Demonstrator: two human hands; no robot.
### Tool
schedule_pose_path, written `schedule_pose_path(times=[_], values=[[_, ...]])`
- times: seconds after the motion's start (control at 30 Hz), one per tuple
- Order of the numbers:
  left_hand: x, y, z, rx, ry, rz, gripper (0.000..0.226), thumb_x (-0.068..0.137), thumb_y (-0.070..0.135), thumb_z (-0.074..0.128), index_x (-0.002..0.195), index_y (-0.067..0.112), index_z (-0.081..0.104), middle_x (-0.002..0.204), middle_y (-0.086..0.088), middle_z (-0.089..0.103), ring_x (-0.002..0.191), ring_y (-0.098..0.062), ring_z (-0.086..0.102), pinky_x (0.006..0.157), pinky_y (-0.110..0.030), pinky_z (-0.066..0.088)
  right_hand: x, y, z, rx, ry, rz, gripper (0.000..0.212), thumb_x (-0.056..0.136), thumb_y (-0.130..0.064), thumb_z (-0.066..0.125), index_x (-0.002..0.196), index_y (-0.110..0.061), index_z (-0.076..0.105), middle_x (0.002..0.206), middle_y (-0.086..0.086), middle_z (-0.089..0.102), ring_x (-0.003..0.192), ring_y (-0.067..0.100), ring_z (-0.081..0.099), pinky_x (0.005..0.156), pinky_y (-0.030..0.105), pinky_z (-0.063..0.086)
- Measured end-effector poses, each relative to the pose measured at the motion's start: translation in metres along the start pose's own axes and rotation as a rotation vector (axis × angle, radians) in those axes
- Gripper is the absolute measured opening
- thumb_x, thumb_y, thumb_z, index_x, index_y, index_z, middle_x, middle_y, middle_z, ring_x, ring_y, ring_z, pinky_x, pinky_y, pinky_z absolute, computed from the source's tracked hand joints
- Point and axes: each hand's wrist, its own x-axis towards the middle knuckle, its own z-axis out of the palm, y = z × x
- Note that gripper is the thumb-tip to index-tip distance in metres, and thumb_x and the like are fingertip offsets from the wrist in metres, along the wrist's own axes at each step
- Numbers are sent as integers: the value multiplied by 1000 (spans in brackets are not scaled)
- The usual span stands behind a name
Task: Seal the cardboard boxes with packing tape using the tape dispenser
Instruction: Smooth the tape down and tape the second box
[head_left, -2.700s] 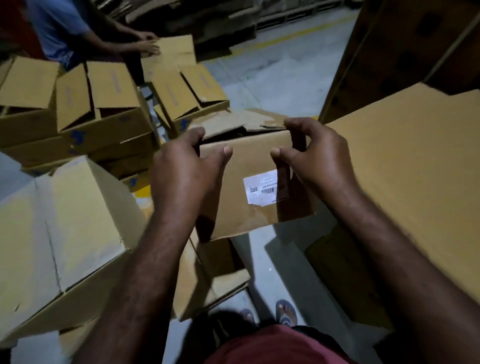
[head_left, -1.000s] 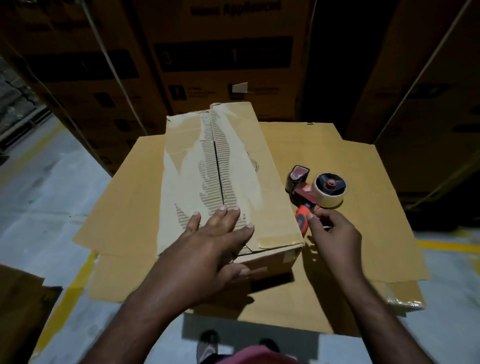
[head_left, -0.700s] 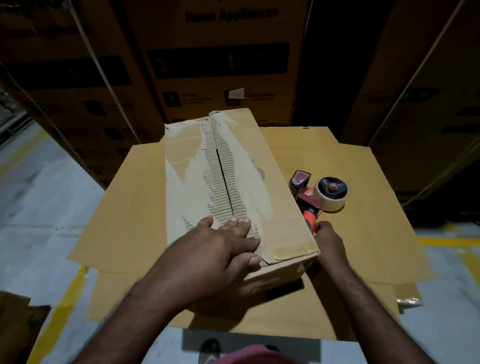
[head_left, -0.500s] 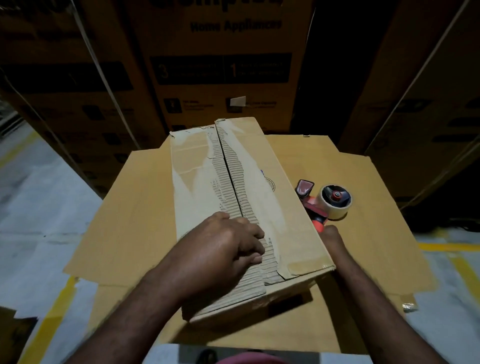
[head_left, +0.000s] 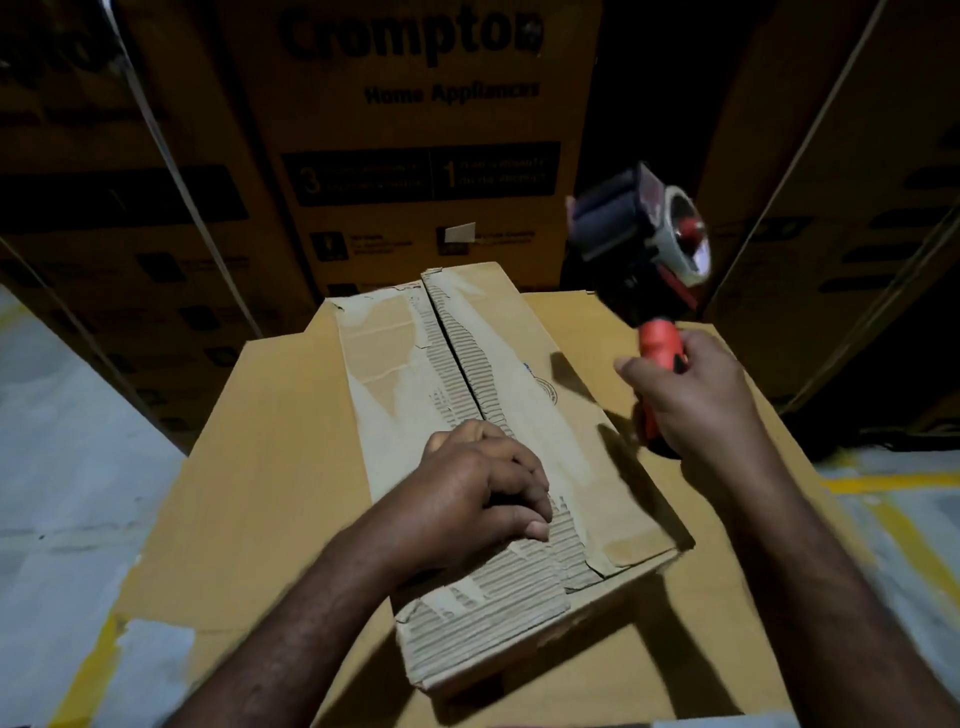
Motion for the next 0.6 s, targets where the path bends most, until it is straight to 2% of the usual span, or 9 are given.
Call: schedule_pose_path(times=[0.1, 0.17, 0.27, 0.4, 0.43, 0.5, 0.53, 0.6], values=[[7, -7, -4, 6, 0, 45, 22, 82, 47, 77, 101, 37, 76, 111, 28, 64, 117, -3, 44, 100, -29, 30, -17, -16, 33, 172, -157, 59, 19, 90, -18, 67, 104, -16, 54, 79, 10, 60, 54, 22, 59, 49, 35, 51], [10, -17, -9, 3, 70, 61, 26, 82, 41, 79, 107, 33, 76, 113, 23, 65, 113, -5, 52, 95, -30, 42, -26, -11, 54, 243, -213, 114, 18, 88, -14, 67, 102, -13, 56, 71, 15, 59, 48, 25, 58, 49, 39, 53], [15, -30, -25, -47, 109, -58, 41, 76, 33, 86, 115, 30, 73, 122, 19, 56, 113, -1, 56, 91, -22, 49, -36, 6, 74, 163, -230, 123, 19, 84, -18, 69, 99, -20, 58, 80, 20, 65, 57, 33, 67, 56, 51, 59], [39, -52, -57, -11, 137, -136, 38, 76, 27, 87, 111, 30, 74, 105, 23, 55, 101, -2, 56, 80, -14, 43, -36, 14, 74, -15, -217, 80, 24, 81, -27, 72, 99, -24, 57, 84, 21, 66, 55, 30, 66, 52, 44, 54], [50, -64, -65, -12, 160, -150, 40, 77, 28, 86, 114, 32, 73, 110, 24, 56, 105, -4, 56, 85, -18, 45, -36, 15, 73, -31, -222, 84, 24, 81, -27, 72, 98, -24, 57, 84, 21, 66, 55, 30, 66, 53, 45, 54], [73, -94, -82, 104, 181, -242, 50, 79, 43, 82, 125, 36, 66, 131, 14, 55, 123, -14, 51, 102, -40, 46, -38, 16, 72, -50, -233, 89, 23, 82, -29, 72, 98, -24, 57, 85, 22, 66, 54, 27, 64, 55, 49, 54], [85, -109, -89, 215, 149, -319, 61, 78, 55, 78, 133, 36, 60, 144, 6, 49, 135, -22, 43, 110, -51, 39, -39, 16, 72, -54, -229, 88, 23, 82, -29, 72, 98, -24, 57, 86, 23, 65, 54, 26, 63, 55, 49, 54], [107, -133, -101, 334, 75, -451, 87, 75, 67, 73, 149, 33, 44, 164, -3, 25, 151, -29, 19, 120, -60, 18, -40, 15, 73, -15, -225, 97, 21, 84, -27, 72, 99, -24, 57, 88, 22, 65, 53, 24, 62, 56, 50, 55]])
